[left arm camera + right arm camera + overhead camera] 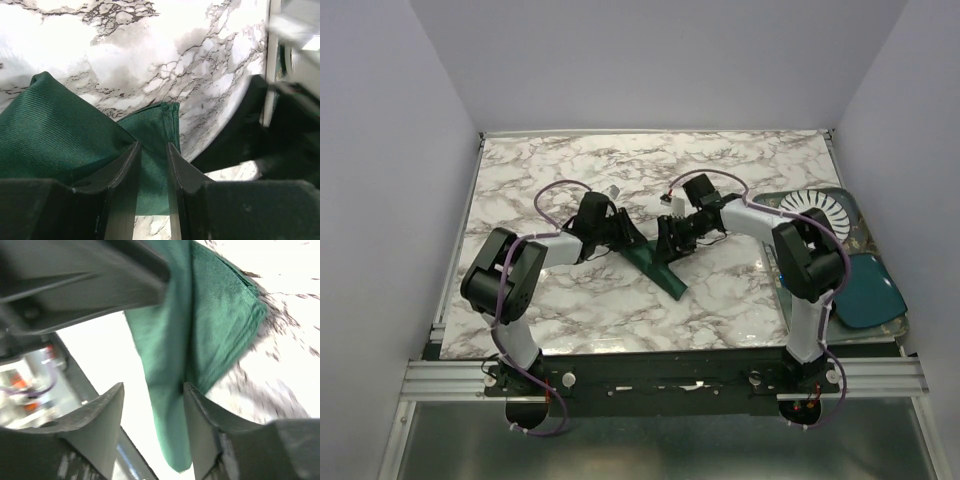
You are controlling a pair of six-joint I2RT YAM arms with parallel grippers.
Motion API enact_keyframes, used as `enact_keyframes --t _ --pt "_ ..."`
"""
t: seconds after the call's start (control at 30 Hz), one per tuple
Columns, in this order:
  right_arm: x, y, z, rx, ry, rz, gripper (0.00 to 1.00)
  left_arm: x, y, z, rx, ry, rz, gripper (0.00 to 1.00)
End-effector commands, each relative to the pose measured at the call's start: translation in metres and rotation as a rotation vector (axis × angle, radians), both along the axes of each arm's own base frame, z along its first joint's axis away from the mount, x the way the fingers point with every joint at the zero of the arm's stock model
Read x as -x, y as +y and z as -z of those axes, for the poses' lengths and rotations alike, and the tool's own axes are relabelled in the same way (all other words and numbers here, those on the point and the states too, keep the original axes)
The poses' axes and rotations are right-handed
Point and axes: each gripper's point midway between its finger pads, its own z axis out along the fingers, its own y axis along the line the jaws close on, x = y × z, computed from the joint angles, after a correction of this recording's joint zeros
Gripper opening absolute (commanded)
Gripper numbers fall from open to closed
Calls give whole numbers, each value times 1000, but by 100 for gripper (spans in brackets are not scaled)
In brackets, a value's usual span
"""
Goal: Fold the napkin, place the utensils inside, and roll it up
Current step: Roll the napkin with the utensil
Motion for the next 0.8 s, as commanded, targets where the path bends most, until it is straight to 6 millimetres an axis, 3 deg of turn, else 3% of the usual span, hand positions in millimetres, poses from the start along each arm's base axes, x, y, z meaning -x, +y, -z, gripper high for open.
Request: enact_keyframes --t 0.0,0.13,0.33,0.6,0.77 --pt "-8 -22 -20 250 -273 9 61 -2 4 21 -32 17 -17 35" --pt "-7 -20 -32 482 -591 -11 67 -1 5 24 -32 22 -22 35" --pt "-1 -6 -27 707 -862 -40 72 -3 7 25 -5 61 -40 35" --pt "-4 10 3 791 -933 -101 73 -3 11 34 6 100 -47 35" --pt "-7 9 18 836 -962 -155 70 -4 12 34 5 108 -51 35"
